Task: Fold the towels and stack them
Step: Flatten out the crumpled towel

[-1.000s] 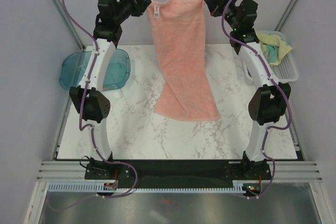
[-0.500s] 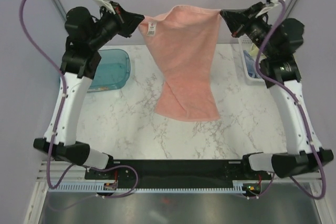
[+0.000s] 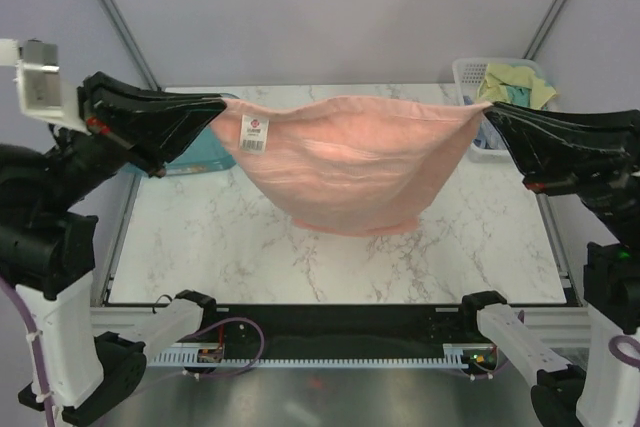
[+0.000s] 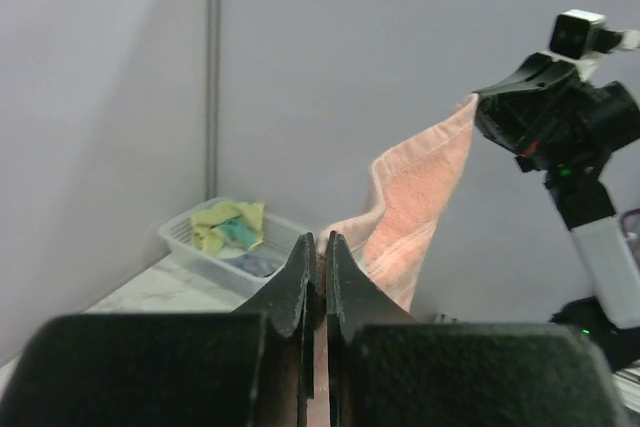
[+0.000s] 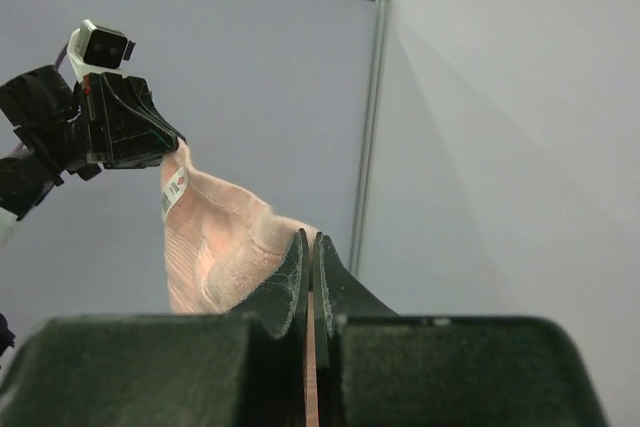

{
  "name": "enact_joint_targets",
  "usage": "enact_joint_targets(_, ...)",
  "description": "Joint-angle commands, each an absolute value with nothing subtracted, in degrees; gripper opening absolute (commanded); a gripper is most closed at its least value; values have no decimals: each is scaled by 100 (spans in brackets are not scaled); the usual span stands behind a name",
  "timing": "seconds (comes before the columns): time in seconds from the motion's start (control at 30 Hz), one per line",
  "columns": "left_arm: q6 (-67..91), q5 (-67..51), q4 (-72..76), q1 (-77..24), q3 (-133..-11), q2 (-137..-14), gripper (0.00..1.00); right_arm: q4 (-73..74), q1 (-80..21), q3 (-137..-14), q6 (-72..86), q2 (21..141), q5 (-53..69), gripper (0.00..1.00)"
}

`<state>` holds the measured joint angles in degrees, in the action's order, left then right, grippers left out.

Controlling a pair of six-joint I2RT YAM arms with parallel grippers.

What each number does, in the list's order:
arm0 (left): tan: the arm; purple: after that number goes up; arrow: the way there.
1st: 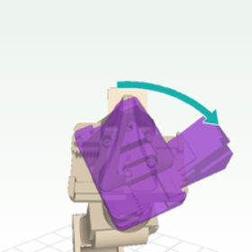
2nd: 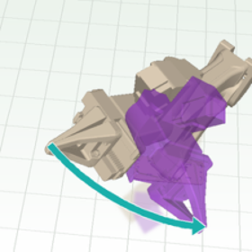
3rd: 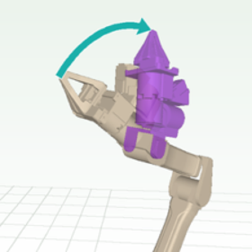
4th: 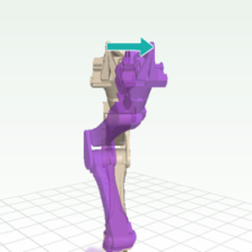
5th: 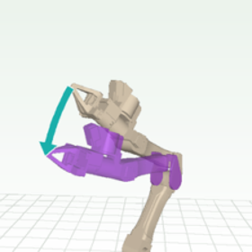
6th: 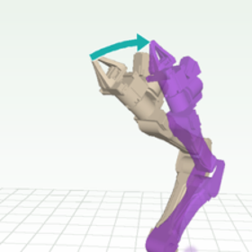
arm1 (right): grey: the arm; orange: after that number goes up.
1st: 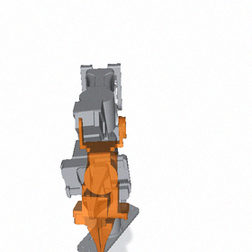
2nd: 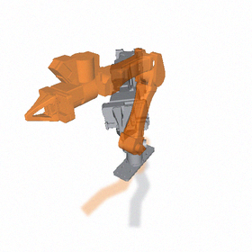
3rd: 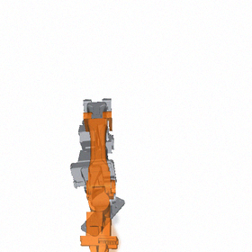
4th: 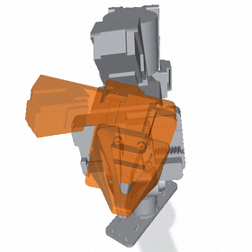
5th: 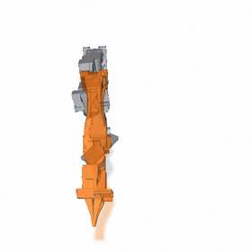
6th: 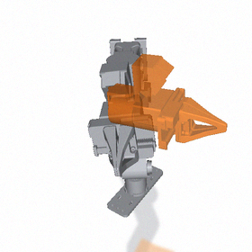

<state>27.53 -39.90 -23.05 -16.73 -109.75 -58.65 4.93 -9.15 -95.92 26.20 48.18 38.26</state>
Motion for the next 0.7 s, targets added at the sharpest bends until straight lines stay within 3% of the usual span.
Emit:
enact_joint_targets(0.0, 3744, -4650, -2083, -1670, -11644, -5827, 2, 282, -923, -10062, 3269, 4763, 3903, 0)
enact_joint_targets(0.3, 3797, -4070, -2021, -1661, -12094, -6407, 2, -147, -923, -10810, 3296, 5484, 3217, 0)
enact_joint_targets(0.67, 2471, -2603, -1785, -1661, -12172, -8128, 2, -746, -923, -10451, 2638, 7346, 2602, 0)
